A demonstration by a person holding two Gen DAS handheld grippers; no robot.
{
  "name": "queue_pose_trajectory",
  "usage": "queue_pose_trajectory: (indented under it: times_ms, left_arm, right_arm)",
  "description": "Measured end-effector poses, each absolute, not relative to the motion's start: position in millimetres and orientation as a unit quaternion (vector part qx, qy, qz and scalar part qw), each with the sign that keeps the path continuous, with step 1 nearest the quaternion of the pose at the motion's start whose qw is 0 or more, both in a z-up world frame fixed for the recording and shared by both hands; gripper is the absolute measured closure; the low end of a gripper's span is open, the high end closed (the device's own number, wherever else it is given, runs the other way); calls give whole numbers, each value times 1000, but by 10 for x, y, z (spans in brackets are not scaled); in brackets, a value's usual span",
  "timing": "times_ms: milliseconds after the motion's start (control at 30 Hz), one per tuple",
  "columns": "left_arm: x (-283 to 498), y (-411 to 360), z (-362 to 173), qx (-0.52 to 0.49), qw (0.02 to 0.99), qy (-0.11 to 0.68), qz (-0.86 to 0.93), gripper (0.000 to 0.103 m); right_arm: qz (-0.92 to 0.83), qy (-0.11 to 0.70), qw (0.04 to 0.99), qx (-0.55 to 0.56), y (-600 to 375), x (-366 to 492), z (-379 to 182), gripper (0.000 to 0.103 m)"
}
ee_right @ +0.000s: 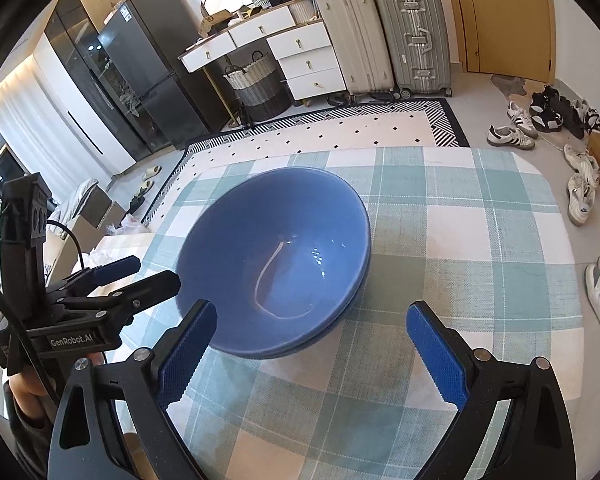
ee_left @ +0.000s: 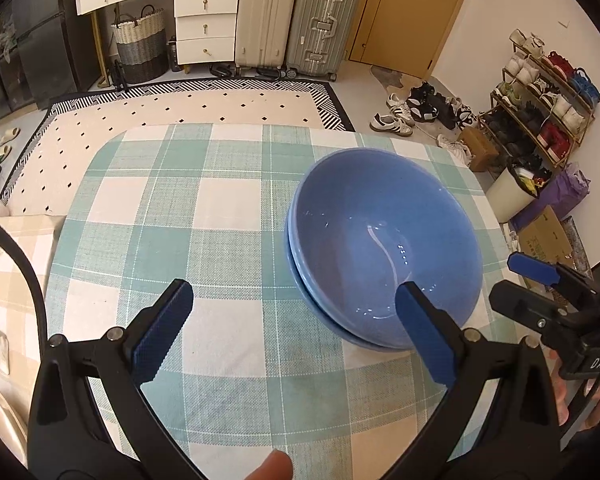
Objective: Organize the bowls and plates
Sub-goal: 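Move both tools to the rim of the blue bowl stack, then close the left tool on the bowl stack rim while the right tool grips the opposite rim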
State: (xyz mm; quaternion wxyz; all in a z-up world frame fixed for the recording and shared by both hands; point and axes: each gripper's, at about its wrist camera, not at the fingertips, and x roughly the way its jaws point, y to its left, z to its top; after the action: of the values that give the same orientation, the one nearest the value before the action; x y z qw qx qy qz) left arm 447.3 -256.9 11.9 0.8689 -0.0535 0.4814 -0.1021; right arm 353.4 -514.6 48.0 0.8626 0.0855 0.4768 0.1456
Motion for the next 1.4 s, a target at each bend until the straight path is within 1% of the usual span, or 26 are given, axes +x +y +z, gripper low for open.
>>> queue_pose_trajectory:
  times_ms: [67,167,233,300,400,467,500,533,667,733,800,867,900,933,1033,1100,1133,1267,1300,1333,1400]
  left_arm:
    - [4502,-2573,92,-54,869,481,-101,4]
    - [4544,-2614,41,-41,871,481,-94,8]
    - [4578,-2635,0,-35,870,483,-94,10]
    - [4619,-2649,-40,-35,869,484,-94,11]
    - [4673,-2657,-91,-34,869,486,-93,14]
    - [4716,-2677,-127,-32,868,486,-97,20]
    - [4727,-2679,-140,-30,867,487,-97,28]
    - [4752,-2692,-163,-25,866,490,-96,31]
    - [4811,-2688,-216,-28,866,489,-99,32]
    - [4841,-2693,-238,-26,866,490,-98,34]
    - [4869,-2702,-265,-24,865,491,-99,37]
    - [4888,-2726,-294,-14,866,491,-98,37]
    - [4902,-2739,-310,-10,865,491,-99,39]
    - [4912,-2743,-320,-11,864,493,-101,44]
    - [4945,-2753,-362,-8,863,495,-100,51]
    - [4974,-2761,-393,-7,861,498,-102,56]
    - [4984,-2762,-405,-6,861,499,-101,59]
    - [5020,-2756,-451,-6,861,498,-104,60]
    - [5026,-2758,-456,-6,860,499,-105,62]
    - [5040,-2756,-463,-10,859,499,-110,69]
    - [5059,-2755,-476,-11,858,501,-112,74]
  right_arm:
    - [144,480,861,85,-5142,3575,448,5]
    - [139,481,862,82,-5149,3633,399,6]
    - [137,482,862,76,-5143,3661,370,8]
    - [138,486,860,73,-5134,3696,331,15]
    - [136,491,858,68,-5124,3758,271,17]
    - [136,492,857,67,-5120,3801,237,18]
    - [136,493,857,67,-5121,3819,221,18]
    - [136,494,856,68,-5119,3843,203,18]
    - [137,498,853,68,-5104,3921,145,21]
    - [132,503,852,65,-5096,3964,103,21]
    - [131,507,850,66,-5091,3995,66,28]
    - [131,511,847,63,-5078,4026,23,30]
    - [131,512,847,60,-5069,4043,3,31]
    - [132,514,846,60,-5065,4054,-14,32]
    - [132,518,843,59,-5051,4086,-58,37]
    - [133,520,842,56,-5042,4104,-84,43]
    - [133,522,841,55,-5036,4116,-96,45]
    - [134,523,840,53,-5030,4145,-130,46]
    - [134,523,840,53,-5029,4147,-131,46]
    - [134,522,840,52,-5024,4149,-138,46]
    - [138,524,839,54,-5018,4161,-159,50]
